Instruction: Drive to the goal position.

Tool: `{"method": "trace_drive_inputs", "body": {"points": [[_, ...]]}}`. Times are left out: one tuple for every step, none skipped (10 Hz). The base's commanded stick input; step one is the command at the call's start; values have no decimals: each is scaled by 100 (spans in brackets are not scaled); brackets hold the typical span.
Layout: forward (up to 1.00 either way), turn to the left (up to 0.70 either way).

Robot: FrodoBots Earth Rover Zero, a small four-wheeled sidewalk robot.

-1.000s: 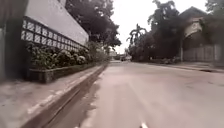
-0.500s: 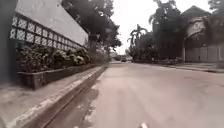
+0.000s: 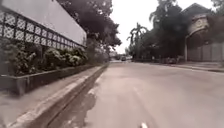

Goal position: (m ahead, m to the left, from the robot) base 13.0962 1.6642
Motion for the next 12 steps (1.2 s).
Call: {"method": "trace_drive_inputs", "body": {"points": [[70, 0], [70, 0], [70, 0], [70, 0], [70, 0], [70, 0], [70, 0], [70, 0], [70, 0], [70, 0], [70, 0], [70, 0]]}}
